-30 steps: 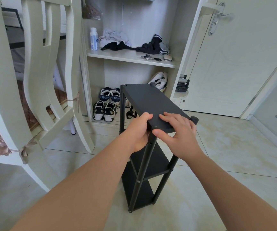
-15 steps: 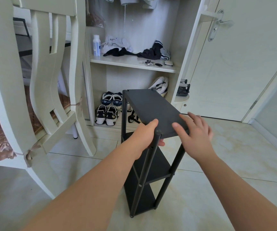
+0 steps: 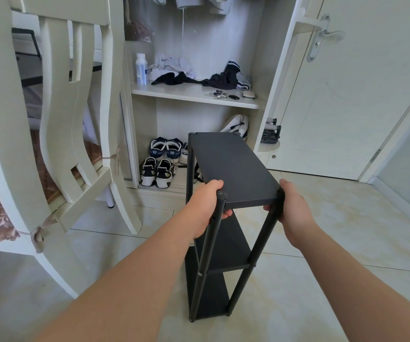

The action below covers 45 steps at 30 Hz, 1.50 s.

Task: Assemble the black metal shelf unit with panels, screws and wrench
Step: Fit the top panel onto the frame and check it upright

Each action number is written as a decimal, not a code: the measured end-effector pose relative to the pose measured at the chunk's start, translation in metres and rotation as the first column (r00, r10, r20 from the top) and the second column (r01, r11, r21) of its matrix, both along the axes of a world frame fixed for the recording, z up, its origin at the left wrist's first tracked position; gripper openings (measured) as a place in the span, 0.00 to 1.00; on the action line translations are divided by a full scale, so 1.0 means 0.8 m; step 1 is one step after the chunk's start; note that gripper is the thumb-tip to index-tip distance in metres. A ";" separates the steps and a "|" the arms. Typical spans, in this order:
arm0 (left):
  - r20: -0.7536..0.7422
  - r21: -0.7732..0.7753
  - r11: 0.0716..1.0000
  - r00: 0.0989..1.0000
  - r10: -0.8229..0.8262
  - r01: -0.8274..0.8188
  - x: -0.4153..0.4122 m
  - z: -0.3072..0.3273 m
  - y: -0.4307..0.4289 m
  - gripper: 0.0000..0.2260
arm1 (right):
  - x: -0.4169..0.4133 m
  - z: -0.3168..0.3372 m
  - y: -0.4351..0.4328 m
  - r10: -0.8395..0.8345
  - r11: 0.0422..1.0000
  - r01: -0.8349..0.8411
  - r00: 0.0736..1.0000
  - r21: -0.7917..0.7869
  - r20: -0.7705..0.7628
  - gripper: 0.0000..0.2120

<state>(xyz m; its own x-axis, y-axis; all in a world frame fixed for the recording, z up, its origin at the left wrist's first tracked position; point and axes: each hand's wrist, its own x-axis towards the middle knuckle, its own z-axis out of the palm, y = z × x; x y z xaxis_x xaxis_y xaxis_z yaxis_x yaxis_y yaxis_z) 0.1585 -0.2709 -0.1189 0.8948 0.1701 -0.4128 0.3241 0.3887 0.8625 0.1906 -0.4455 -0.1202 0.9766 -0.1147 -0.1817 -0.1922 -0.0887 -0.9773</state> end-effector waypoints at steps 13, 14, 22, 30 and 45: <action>-0.037 -0.012 1.000 0.999 0.010 -0.011 -0.003 0.002 0.002 0.10 | 0.024 -0.001 -0.026 0.071 0.972 -0.027 0.980 0.234 -0.184 0.07; -0.043 -0.014 1.000 0.999 0.010 -0.011 -0.003 0.003 0.001 0.09 | 0.024 -0.001 -0.026 0.068 0.973 -0.023 0.979 0.228 -0.190 0.07; -0.037 -0.011 1.000 0.999 0.011 -0.011 -0.004 0.010 -0.002 0.06 | 0.026 -0.001 -0.029 0.052 0.974 -0.001 0.974 0.226 -0.222 0.06; -0.043 -0.013 1.000 0.999 0.009 -0.009 -0.008 0.017 -0.003 0.07 | 0.025 -0.001 -0.031 0.031 0.972 0.022 0.975 0.235 -0.222 0.05; -0.044 0.015 1.000 0.999 0.004 -0.003 -0.016 0.006 -0.007 0.10 | 0.009 0.000 -0.016 0.045 0.934 0.042 0.971 0.355 -0.234 0.07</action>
<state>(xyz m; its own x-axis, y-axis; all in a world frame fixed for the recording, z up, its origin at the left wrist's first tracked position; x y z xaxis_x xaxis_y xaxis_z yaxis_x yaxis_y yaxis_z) 0.1458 -0.2768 -0.1141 0.8753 0.1796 -0.4489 0.3601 0.3774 0.8532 0.1976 -0.4584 -0.1203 0.9012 0.0018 -0.4335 -0.4195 0.2553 -0.8711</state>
